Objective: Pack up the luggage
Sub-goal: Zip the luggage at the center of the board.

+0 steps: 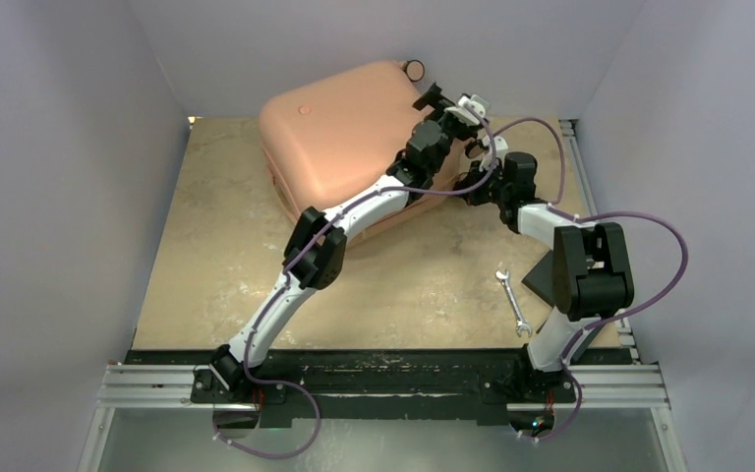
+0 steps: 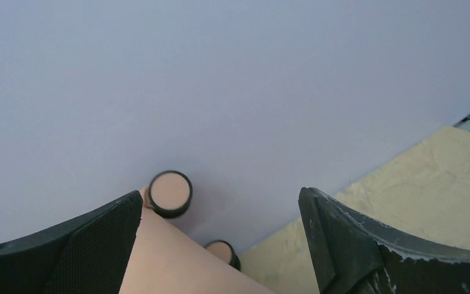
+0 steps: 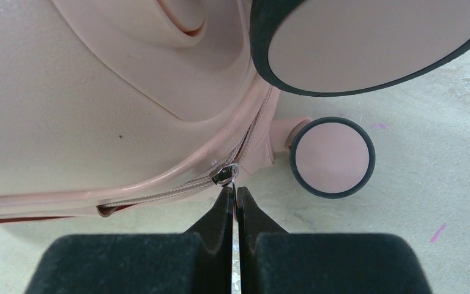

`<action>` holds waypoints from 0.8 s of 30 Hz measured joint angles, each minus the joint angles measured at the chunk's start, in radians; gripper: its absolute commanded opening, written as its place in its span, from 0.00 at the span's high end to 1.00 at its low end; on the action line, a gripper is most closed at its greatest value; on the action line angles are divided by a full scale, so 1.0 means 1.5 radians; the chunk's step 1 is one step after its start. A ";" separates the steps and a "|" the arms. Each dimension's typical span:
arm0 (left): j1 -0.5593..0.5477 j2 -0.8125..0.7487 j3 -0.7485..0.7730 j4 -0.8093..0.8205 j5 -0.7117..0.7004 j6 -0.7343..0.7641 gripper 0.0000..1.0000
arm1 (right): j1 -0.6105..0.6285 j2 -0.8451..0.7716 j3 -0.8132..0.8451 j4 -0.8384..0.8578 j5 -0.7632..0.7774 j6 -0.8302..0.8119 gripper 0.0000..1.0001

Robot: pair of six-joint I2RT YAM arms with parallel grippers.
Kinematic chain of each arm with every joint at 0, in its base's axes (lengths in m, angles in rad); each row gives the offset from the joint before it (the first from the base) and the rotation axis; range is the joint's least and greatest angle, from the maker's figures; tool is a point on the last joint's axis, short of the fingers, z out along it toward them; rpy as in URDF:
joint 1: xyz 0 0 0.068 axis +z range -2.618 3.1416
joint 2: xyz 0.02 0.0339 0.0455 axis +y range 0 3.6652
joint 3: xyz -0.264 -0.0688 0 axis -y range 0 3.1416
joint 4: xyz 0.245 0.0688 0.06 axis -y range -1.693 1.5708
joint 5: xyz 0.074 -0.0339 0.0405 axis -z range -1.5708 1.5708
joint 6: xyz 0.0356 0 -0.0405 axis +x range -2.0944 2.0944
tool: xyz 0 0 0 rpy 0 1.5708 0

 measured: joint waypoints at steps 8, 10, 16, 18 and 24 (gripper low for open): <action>-0.027 0.053 0.017 0.162 -0.002 0.229 0.01 | 0.000 -0.003 -0.016 0.026 0.000 0.002 1.00; -0.030 0.062 0.023 0.183 -0.007 0.267 0.01 | -0.002 -0.004 -0.019 0.028 -0.001 0.004 1.00; -0.033 0.078 0.044 0.202 -0.019 0.343 0.01 | -0.004 -0.008 -0.020 0.031 -0.010 0.008 1.00; -0.033 0.077 0.041 0.200 -0.018 0.349 0.03 | -0.007 -0.010 -0.024 0.036 -0.020 0.008 1.00; -0.028 0.006 -0.037 0.110 0.021 0.298 0.10 | -0.022 -0.014 -0.035 0.036 -0.070 0.013 1.00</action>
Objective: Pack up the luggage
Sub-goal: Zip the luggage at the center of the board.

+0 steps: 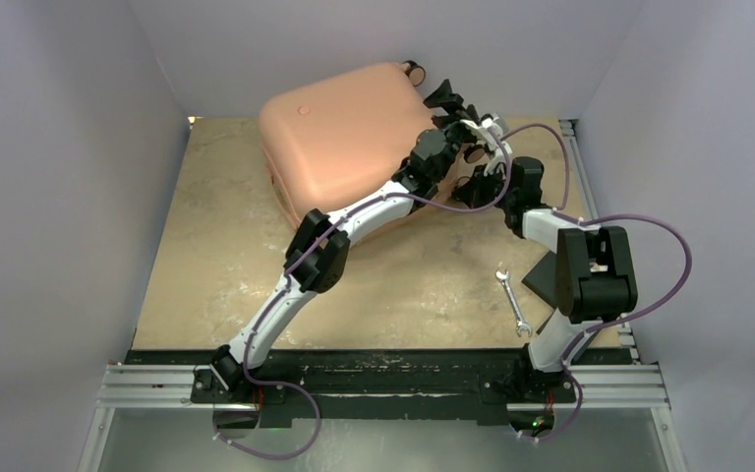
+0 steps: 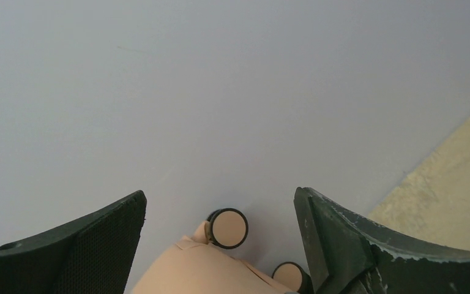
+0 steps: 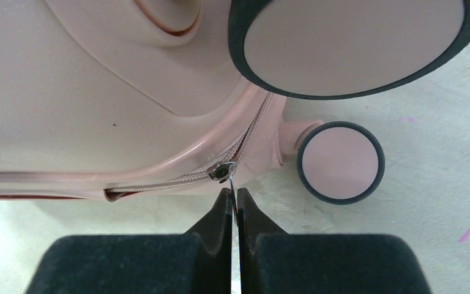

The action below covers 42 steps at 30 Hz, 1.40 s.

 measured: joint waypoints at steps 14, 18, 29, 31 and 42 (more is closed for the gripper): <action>0.005 -0.083 -0.058 -0.191 0.064 -0.074 0.17 | -0.014 0.004 -0.015 0.014 -0.039 0.084 1.00; 0.006 -0.104 -0.090 -0.197 0.075 -0.091 0.20 | -0.017 0.014 -0.018 0.026 -0.053 0.107 1.00; 0.026 -0.156 -0.169 -0.205 0.092 -0.141 0.22 | -0.029 0.120 0.086 -0.002 -0.211 0.159 1.00; 0.031 -0.168 -0.183 -0.209 0.094 -0.150 0.22 | -0.029 0.144 0.115 -0.008 -0.237 0.158 1.00; 0.035 -0.216 -0.216 -0.320 0.146 -0.210 0.25 | -0.034 0.177 0.155 0.001 -0.273 0.103 1.00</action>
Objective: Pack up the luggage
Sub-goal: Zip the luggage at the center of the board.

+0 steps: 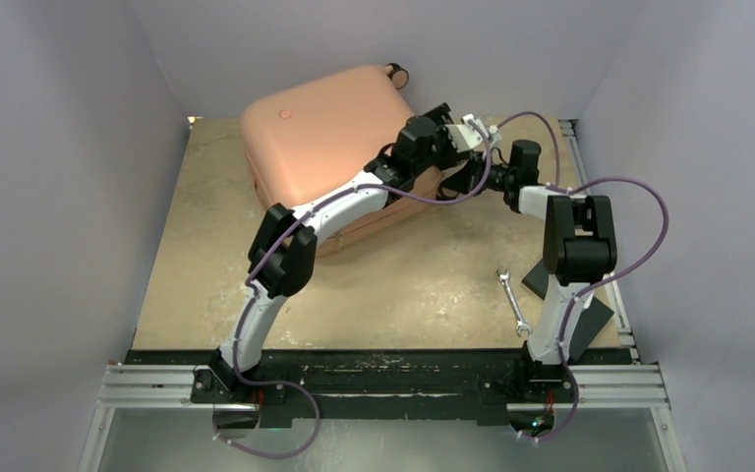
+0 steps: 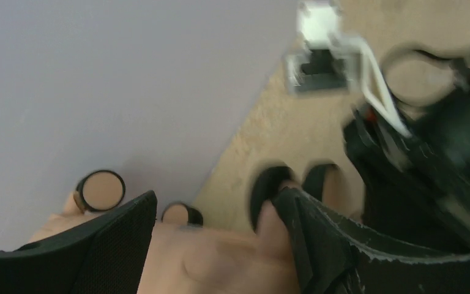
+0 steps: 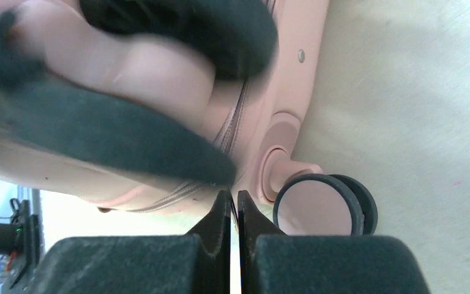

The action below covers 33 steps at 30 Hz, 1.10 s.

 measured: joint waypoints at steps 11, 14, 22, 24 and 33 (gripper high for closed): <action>-0.009 -0.027 -0.037 -0.106 0.046 0.046 0.25 | -0.031 0.072 0.105 0.001 -0.003 -0.004 1.00; -0.006 -0.027 -0.015 -0.134 0.048 0.021 0.22 | -0.031 0.071 0.099 0.008 -0.003 -0.005 1.00; 0.018 -0.024 0.068 -0.214 0.053 -0.128 0.20 | -0.036 0.033 0.056 0.018 0.007 -0.059 1.00; 0.018 -0.012 0.090 -0.207 0.031 -0.145 0.19 | -0.039 0.020 0.046 0.019 0.012 -0.076 1.00; 0.028 0.128 0.201 0.081 -0.160 -0.061 0.15 | -0.049 0.011 0.030 0.025 0.016 -0.094 1.00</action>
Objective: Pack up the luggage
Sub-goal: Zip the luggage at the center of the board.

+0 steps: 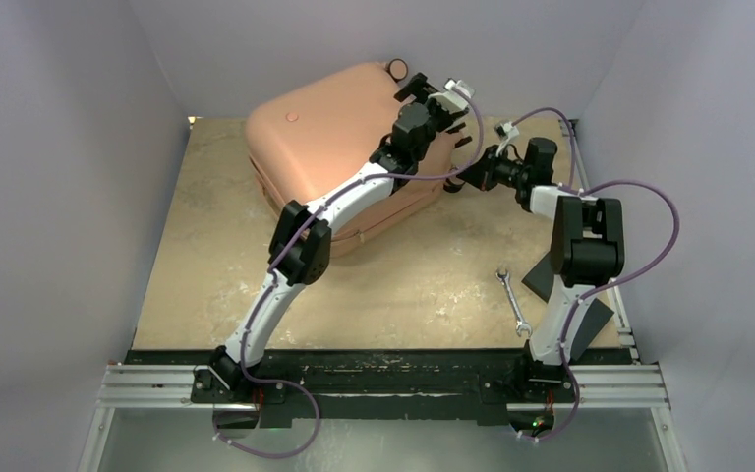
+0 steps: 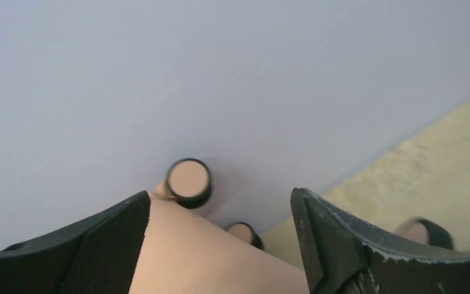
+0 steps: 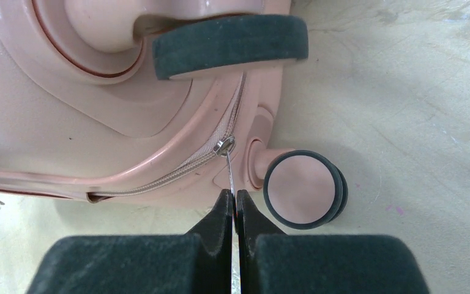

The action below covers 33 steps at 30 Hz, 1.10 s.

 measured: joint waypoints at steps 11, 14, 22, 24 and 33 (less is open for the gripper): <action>-0.014 0.085 0.050 0.284 -0.030 0.271 0.16 | 0.000 -0.033 -0.035 0.005 0.023 -0.026 1.00; -0.021 0.093 0.059 0.278 0.017 0.307 0.16 | 0.000 -0.041 -0.043 0.005 0.028 -0.042 1.00; -0.045 0.119 0.090 0.112 0.112 0.429 0.19 | -0.003 -0.094 -0.087 -0.016 0.040 -0.086 1.00; -0.050 0.118 0.094 0.079 0.115 0.458 0.24 | -0.004 -0.108 -0.098 -0.024 0.040 -0.096 1.00; -0.061 0.015 0.005 -0.111 0.206 0.467 0.28 | -0.008 -0.162 -0.154 -0.055 0.023 -0.108 1.00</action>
